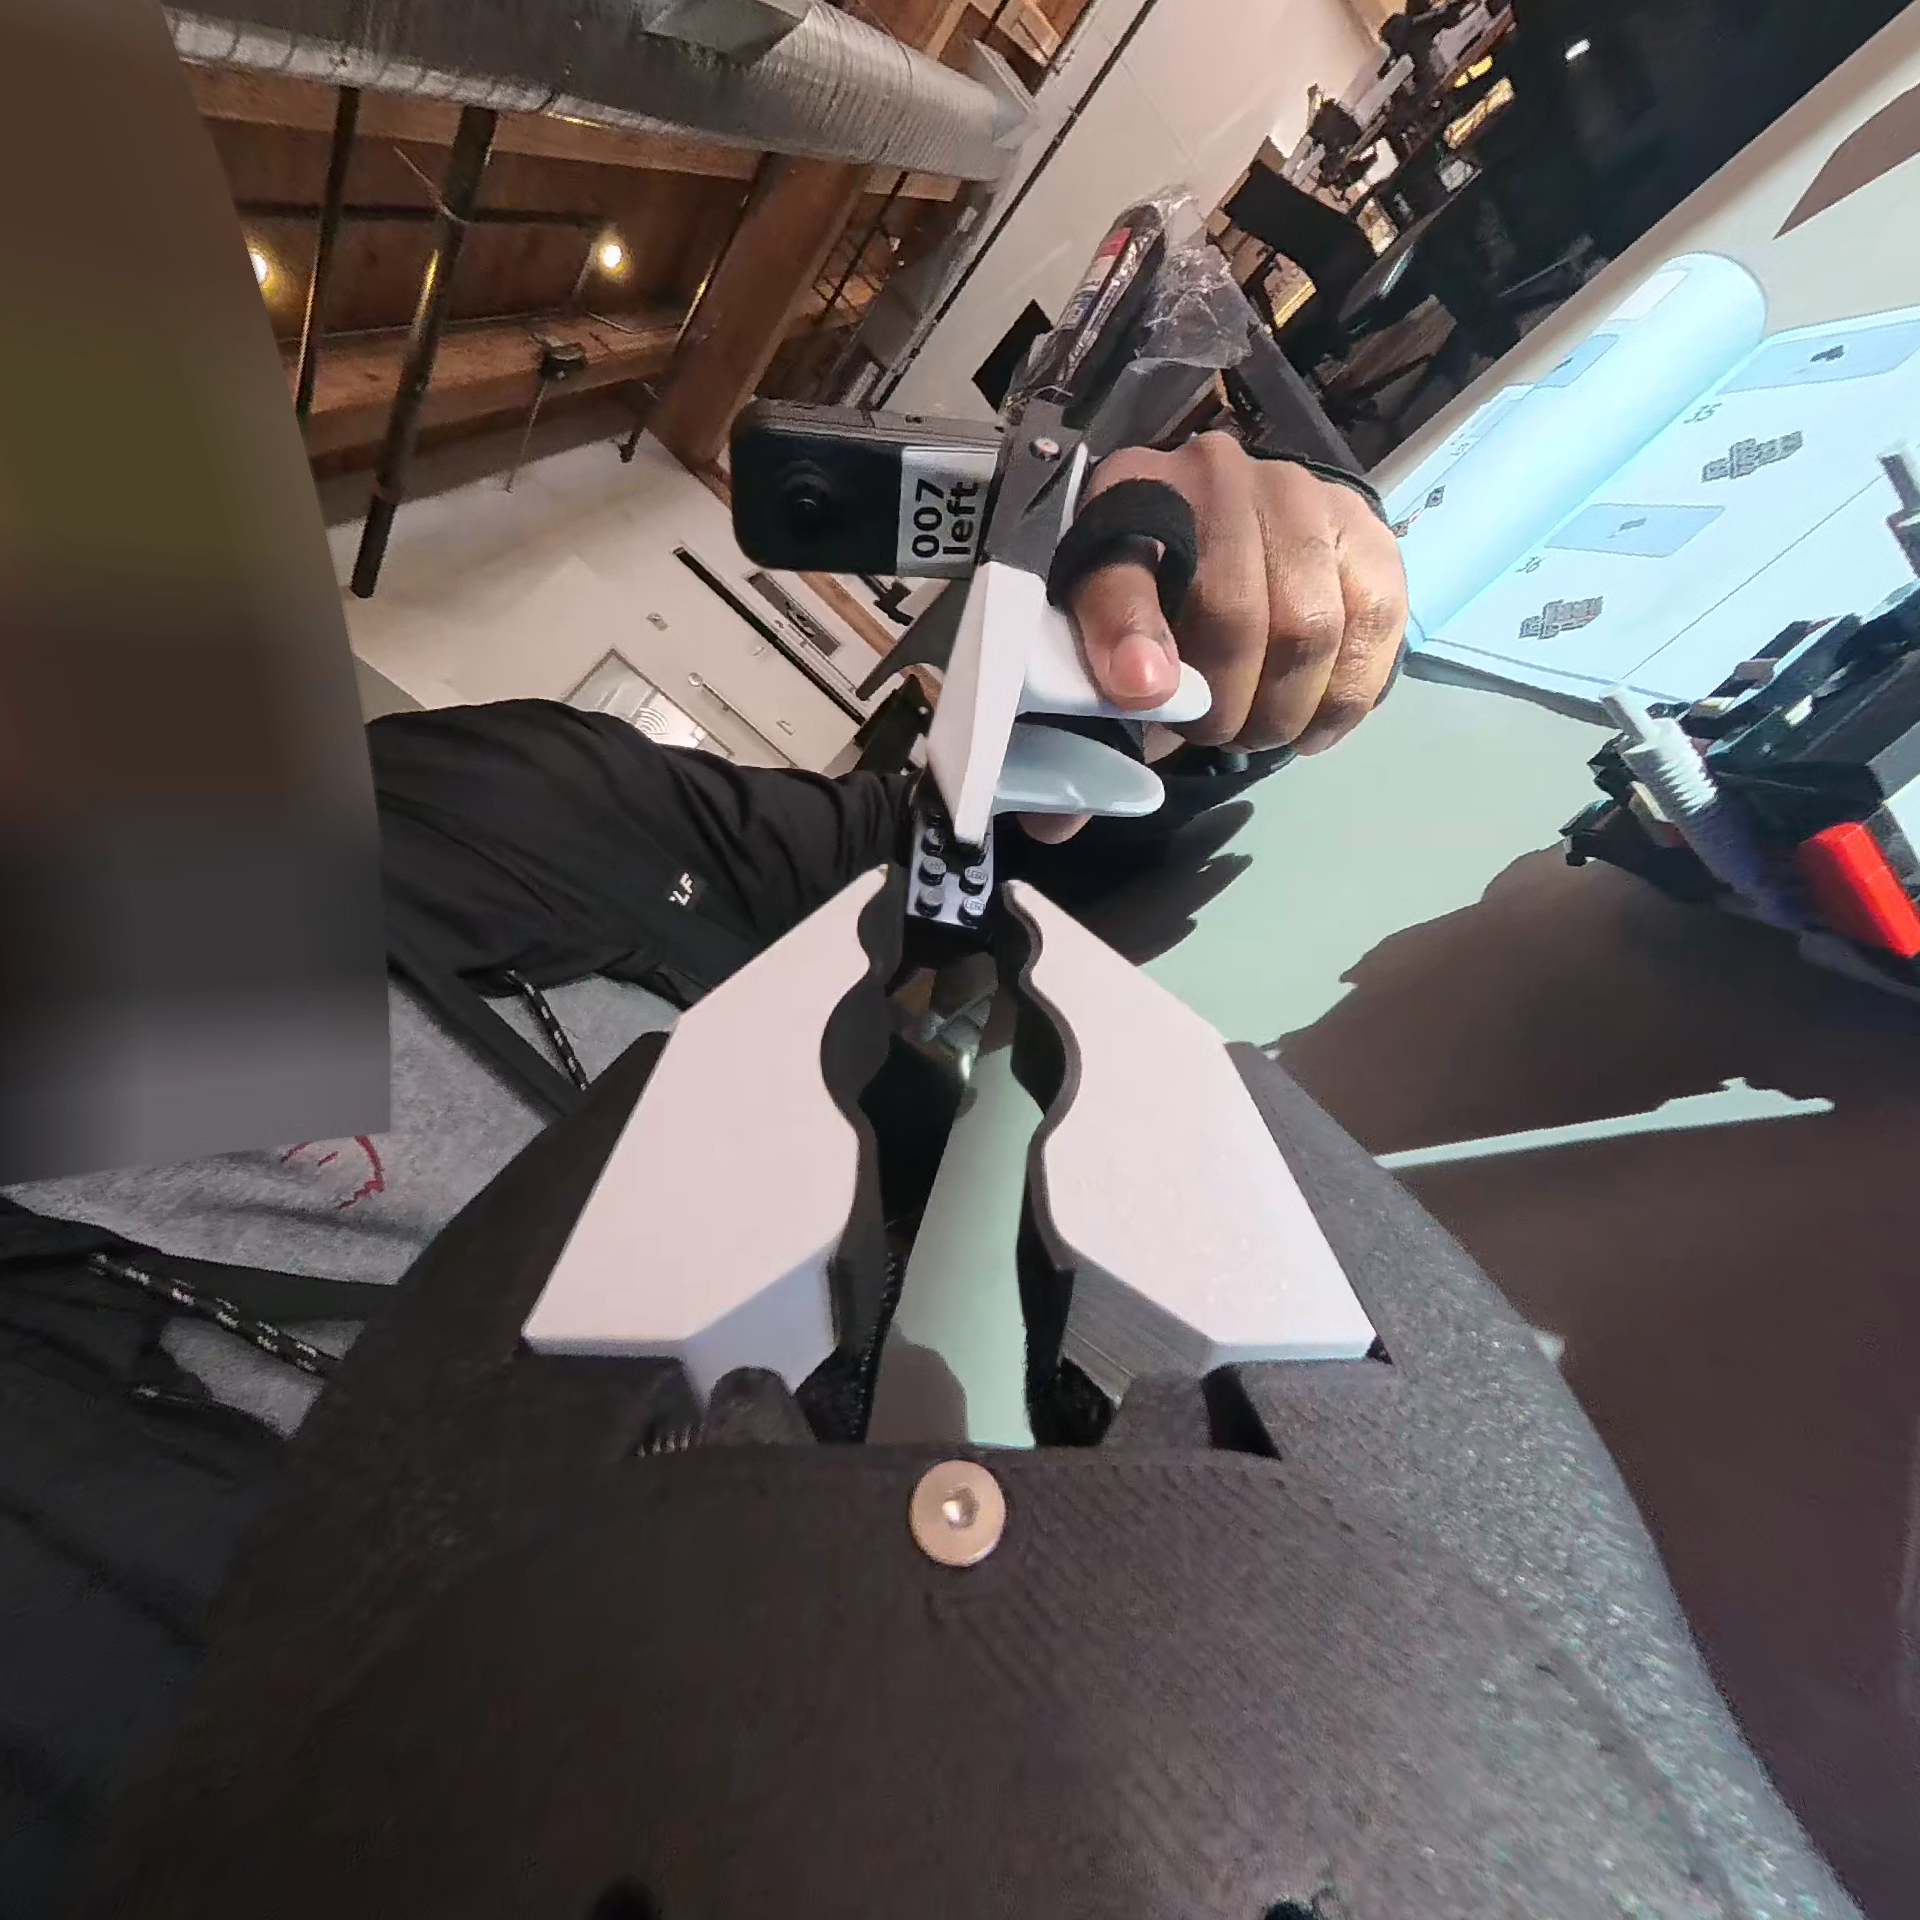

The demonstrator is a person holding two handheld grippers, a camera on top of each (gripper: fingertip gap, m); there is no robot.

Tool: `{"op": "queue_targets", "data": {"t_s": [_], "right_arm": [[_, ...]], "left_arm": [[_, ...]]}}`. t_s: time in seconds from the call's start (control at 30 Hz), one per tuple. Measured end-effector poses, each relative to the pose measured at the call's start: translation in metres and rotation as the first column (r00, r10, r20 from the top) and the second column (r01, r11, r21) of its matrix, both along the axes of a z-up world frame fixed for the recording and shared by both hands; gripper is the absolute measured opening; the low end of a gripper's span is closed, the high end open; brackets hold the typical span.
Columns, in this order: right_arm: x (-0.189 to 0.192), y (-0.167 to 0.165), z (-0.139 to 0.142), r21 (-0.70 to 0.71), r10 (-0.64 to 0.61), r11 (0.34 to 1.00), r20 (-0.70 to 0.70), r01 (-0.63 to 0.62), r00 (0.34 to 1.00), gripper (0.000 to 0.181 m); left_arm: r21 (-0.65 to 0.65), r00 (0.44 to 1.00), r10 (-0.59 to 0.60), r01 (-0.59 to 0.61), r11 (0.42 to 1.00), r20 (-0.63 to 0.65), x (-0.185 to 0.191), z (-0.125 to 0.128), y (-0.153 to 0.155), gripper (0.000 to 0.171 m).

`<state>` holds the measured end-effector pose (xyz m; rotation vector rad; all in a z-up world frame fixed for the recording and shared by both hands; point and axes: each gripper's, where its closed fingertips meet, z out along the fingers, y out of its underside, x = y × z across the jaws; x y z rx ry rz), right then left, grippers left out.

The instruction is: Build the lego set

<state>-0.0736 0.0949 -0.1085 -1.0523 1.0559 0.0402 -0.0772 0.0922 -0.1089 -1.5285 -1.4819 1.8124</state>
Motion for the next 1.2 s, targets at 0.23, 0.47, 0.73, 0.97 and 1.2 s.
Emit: {"op": "queue_targets", "data": {"t_s": [0.23,0.47,0.73,0.97,1.2], "right_arm": [[0.004,-0.009,0.0,-0.09,-0.07,0.993,0.039,0.073,0.997,0.017],[0.008,-0.032,0.003,-0.28,-0.211,0.926,0.175,0.254,0.962,0.017],[0.006,-0.048,-0.003,-0.616,-0.222,0.656,0.396,0.437,0.891,0.017],[0.009,-0.036,-0.02,-0.778,-0.105,0.435,0.457,0.454,0.883,0.018],[0.01,-0.036,-0.025,-0.805,-0.086,0.377,0.461,0.458,0.883,0.018]], "left_arm": [[0.073,0.998,0.035,-0.032,0.997,-0.045,0.004,-0.001,-0.009,0.006],[0.458,0.966,0.152,-0.04,0.888,-0.211,0.015,-0.006,-0.032,0.048],[0.838,0.707,0.451,0.437,0.327,-0.544,0.027,0.007,-0.042,0.048],[0.841,0.66,0.545,0.51,0.182,-0.517,0.015,-0.01,-0.04,0.035],[0.836,0.666,0.543,0.531,0.135,-0.511,0.004,-0.019,-0.035,0.024]]}}
